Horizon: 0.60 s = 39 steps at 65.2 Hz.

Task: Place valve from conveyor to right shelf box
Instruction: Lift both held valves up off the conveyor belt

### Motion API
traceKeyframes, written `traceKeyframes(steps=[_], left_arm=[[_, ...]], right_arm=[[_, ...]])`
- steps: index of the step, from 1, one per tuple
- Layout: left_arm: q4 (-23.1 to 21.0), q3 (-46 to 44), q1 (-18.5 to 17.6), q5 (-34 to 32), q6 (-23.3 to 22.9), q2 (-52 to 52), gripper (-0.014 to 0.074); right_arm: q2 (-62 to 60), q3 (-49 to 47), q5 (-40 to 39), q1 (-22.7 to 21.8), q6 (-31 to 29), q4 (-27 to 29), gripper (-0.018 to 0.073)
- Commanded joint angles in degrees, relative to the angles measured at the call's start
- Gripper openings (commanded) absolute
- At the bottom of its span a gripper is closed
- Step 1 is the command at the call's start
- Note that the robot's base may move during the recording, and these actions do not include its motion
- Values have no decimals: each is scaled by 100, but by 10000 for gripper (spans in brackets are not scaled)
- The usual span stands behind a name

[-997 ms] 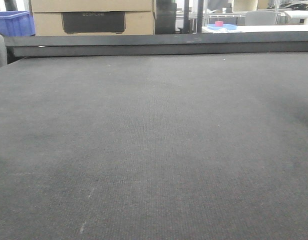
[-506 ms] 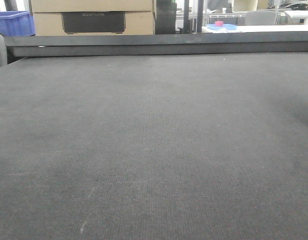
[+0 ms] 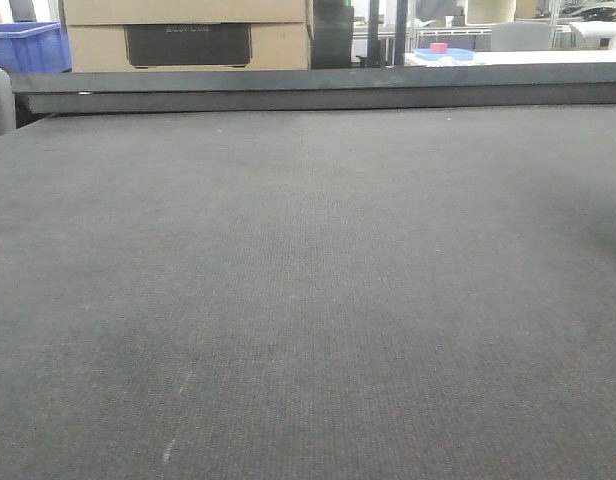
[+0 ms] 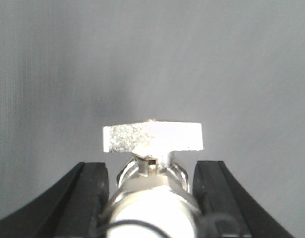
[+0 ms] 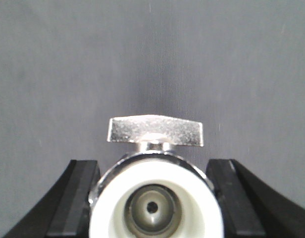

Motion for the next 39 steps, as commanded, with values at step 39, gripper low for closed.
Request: traceKeyframes(steps=[39], left_arm=[[-1183,2808,-20,-3512,256,-3558,-111]], right_arm=[[-1991,2698,-3514,-28,-13,-30,-162]])
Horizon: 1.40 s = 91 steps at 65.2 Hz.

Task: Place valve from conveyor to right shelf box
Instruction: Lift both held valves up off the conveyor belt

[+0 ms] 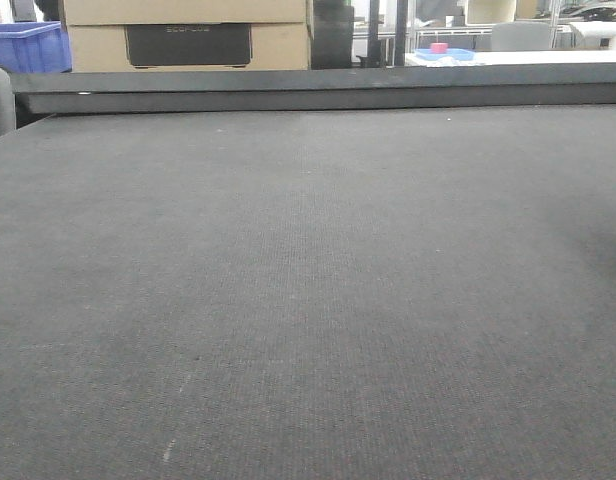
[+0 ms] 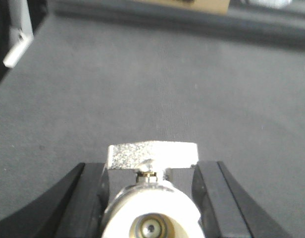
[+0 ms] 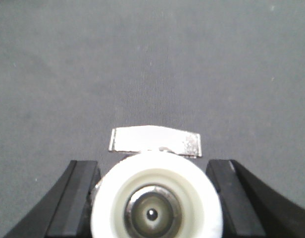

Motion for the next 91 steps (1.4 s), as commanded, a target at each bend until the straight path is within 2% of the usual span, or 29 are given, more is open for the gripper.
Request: traceKeyframes(steps=[1,12,34,91], left_arm=[[-153,395,-20,-514,10,-503,-111],[-153,825,-20,-514,10,-1296,-111],[-153,864,-20,-514,10,-2327,-111],[-153,864,-20,-537,10,-2472,-111]], right_arm=[[-436,225,-906,-28,-13,-40,-162],[-1053,650,-1460,-28,-13,-40,-162],[-1364,680,-1463,-28,-13,-40,-162],[-1364,680,-1463,-28,-13,-40,-162]])
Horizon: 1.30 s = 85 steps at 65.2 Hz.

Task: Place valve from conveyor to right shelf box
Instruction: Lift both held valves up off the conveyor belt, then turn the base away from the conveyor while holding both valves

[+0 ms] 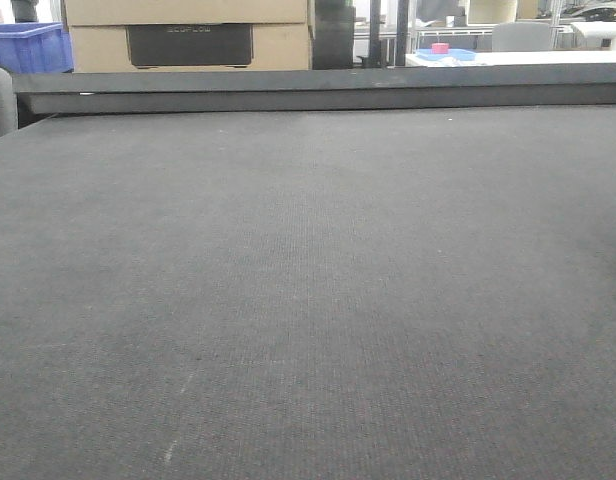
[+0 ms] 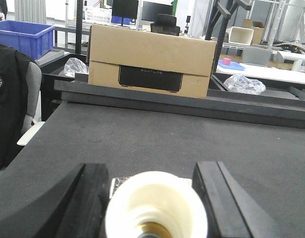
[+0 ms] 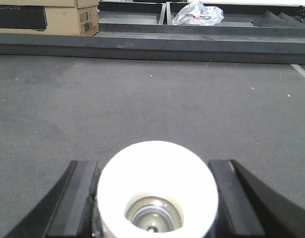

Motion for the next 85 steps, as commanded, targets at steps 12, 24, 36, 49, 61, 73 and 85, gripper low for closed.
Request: traceKeyframes(steps=[12,24,36,49,61,73,85], left_arm=[[-91,-18,-20,-308,10,-52,-111],[-91,-18,-20,-308,10,-52,-111],[-91,-18,-20,-308,10,-52,-111],[-91,-18,-20,-308,10,-52,-111],[-91,-18,-20,-308,10,-52,-111],[-91,-18,-20,-308,10,-52,-111],[-91,-18,0,-308,10,-176,-111]], right_arm=[[-58,-39,-437,-28,-13,-40,-162],[-58,-39,-437,-28,-13,-40,-162],[-58,-39,-437,-28,-13,-40,-162],[-58,-39,-437,-28,-13,-40,-162],[-58,-39,-437,-28,-13,-40,-162],[-58,-39,-437,-28,-13,-40,-162],[-58,-39,-437,-28,-13,-40,-162]])
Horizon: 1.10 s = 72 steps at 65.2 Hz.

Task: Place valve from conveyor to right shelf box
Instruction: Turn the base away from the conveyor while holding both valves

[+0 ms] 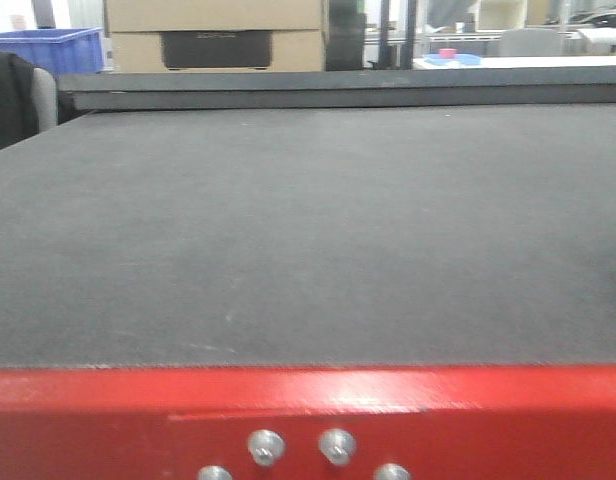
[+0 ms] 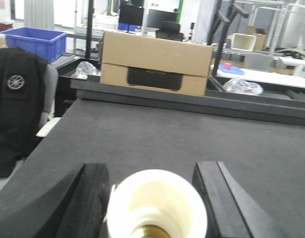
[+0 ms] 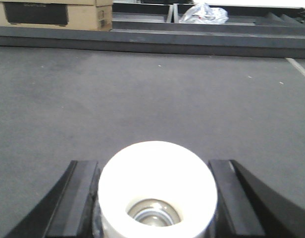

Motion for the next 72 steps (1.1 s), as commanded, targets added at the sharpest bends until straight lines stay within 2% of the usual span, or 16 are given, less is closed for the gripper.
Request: traceKeyframes(steps=[1,72], left_arm=[[-91,-21,0,-287,10,-101,-111],[-91,-21,0,-287,10,-212,-111]], right_arm=[[-58,-39,-437,-28,-13,-40,-162],[-58,-39,-437,-28,-13,-40,-162]])
